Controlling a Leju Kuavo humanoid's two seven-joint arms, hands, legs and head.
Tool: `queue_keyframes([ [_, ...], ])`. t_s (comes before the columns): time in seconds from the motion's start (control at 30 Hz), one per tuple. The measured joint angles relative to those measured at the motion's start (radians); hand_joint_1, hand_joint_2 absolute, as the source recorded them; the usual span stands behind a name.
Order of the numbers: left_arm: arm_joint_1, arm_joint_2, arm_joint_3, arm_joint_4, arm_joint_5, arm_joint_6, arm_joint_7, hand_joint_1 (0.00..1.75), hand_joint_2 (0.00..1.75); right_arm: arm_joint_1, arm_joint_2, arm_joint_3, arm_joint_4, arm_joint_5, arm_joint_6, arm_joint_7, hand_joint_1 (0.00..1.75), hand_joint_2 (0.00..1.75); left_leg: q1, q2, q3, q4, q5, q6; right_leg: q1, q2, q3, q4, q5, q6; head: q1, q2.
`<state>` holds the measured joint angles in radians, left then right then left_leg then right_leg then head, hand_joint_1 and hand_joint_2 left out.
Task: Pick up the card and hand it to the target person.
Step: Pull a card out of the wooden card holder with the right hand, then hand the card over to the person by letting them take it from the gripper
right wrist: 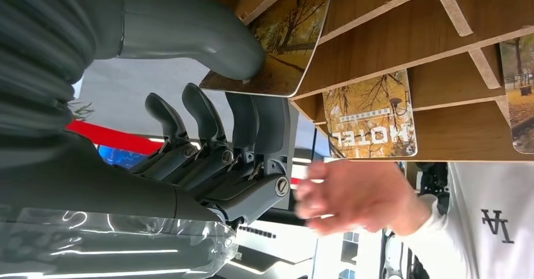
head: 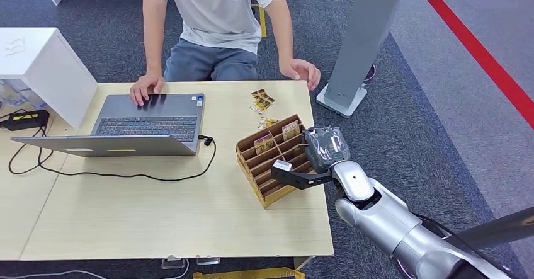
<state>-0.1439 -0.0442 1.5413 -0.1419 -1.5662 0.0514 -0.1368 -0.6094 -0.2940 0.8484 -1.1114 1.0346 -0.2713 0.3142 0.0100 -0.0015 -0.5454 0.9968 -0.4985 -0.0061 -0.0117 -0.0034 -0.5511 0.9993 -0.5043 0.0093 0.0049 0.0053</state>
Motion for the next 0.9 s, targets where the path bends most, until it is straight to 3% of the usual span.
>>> queue_keyframes([
  [0.47,0.000,0.006,0.000,0.000,0.001,0.016,0.004,0.00,1.75,0.001,-0.025,-0.006,-0.074,-0.091,0.040,-0.035,1.48,1.75,0.000,0.000,0.000,0.000,0.000,0.000,0.000,0.000,0.000,0.000,0.000,0.000,0.000,0.000],
  [0.7,0.001,0.011,0.000,0.000,0.000,0.015,0.001,0.00,1.75,0.000,-0.072,-0.050,-0.245,-0.171,0.047,-0.035,1.48,1.75,0.000,0.000,-0.001,0.000,0.000,0.000,0.000,0.000,-0.001,0.000,0.000,0.000,0.000,0.000],
  [0.9,0.002,0.012,0.000,0.000,0.000,0.015,0.001,0.00,1.75,0.018,-0.104,-0.110,-0.428,-0.162,0.008,-0.034,1.48,1.75,0.000,0.000,-0.001,0.000,0.000,0.000,0.000,0.000,0.000,0.000,0.000,0.000,0.000,0.000],
])
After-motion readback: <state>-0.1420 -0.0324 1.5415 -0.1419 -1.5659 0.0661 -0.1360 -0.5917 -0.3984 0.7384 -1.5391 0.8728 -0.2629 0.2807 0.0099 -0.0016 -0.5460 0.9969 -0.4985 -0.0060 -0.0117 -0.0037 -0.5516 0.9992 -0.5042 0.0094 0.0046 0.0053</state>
